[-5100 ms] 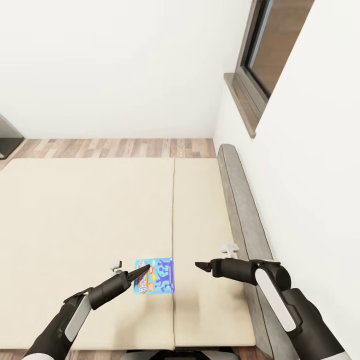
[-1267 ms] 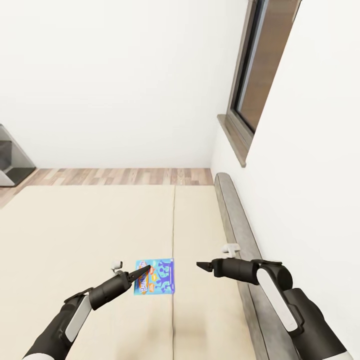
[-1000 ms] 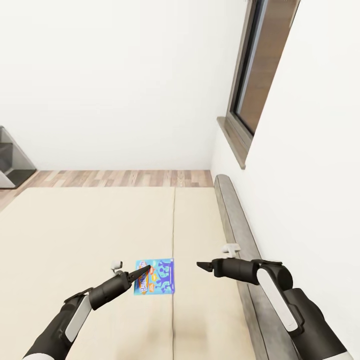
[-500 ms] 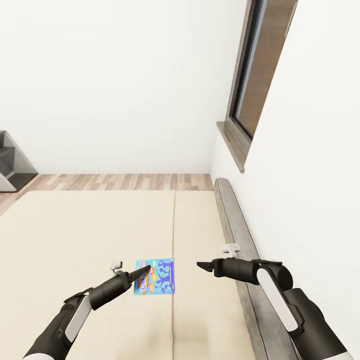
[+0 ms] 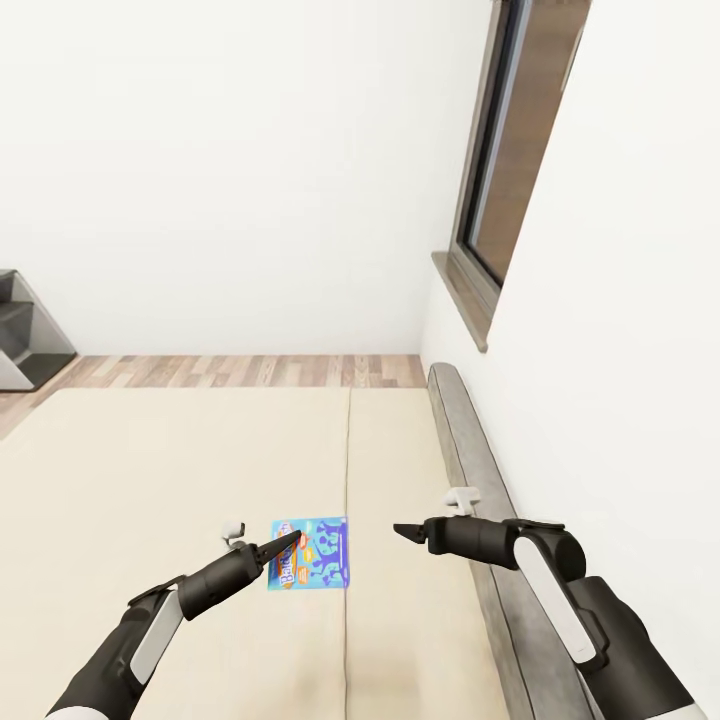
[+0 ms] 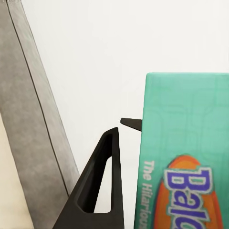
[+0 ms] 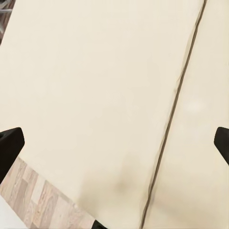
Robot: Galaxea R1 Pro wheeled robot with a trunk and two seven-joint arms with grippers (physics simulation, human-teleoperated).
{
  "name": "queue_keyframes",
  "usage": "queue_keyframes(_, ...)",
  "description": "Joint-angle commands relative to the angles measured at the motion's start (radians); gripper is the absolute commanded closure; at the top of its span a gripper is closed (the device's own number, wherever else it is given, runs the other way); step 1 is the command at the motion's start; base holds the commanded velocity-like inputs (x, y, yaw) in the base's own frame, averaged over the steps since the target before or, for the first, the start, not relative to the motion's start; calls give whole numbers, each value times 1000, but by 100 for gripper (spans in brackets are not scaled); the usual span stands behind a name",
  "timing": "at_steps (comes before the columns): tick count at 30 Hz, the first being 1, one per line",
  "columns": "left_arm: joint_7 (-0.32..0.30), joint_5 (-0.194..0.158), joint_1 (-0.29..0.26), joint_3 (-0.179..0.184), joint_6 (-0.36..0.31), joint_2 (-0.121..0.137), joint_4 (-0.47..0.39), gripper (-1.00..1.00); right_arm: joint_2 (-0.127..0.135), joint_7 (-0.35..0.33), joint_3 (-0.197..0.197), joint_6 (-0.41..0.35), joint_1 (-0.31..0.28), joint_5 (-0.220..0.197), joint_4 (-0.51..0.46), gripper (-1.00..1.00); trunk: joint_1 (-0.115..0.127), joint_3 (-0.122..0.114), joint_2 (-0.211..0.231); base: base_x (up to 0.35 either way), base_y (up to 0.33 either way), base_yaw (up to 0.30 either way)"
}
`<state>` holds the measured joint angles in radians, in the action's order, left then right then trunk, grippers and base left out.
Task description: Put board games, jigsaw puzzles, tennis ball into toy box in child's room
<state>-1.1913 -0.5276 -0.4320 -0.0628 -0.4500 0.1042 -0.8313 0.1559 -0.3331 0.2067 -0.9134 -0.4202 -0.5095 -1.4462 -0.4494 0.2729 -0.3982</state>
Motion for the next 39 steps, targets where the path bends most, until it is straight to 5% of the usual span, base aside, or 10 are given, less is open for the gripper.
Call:
queue_keyframes(1, -1, -3, -1, 0, -9, 0, 0, 100, 1, -6, 0, -3, -1, 6, -1, -100, -1, 0, -2, 0, 0, 0)
queue_keyframes(23, -1, -3, -1, 0, -9, 3, 0, 100, 3, -8, -4, -3, 0, 3, -4, -100, -1, -36, -2, 0, 0, 0)
queue_keyframes(39, 24, -6, 1, -1, -9, -7, 0, 100, 0, 4, -5, 24, -1, 1, 36, -100, -1, -41, -2, 0, 0, 0)
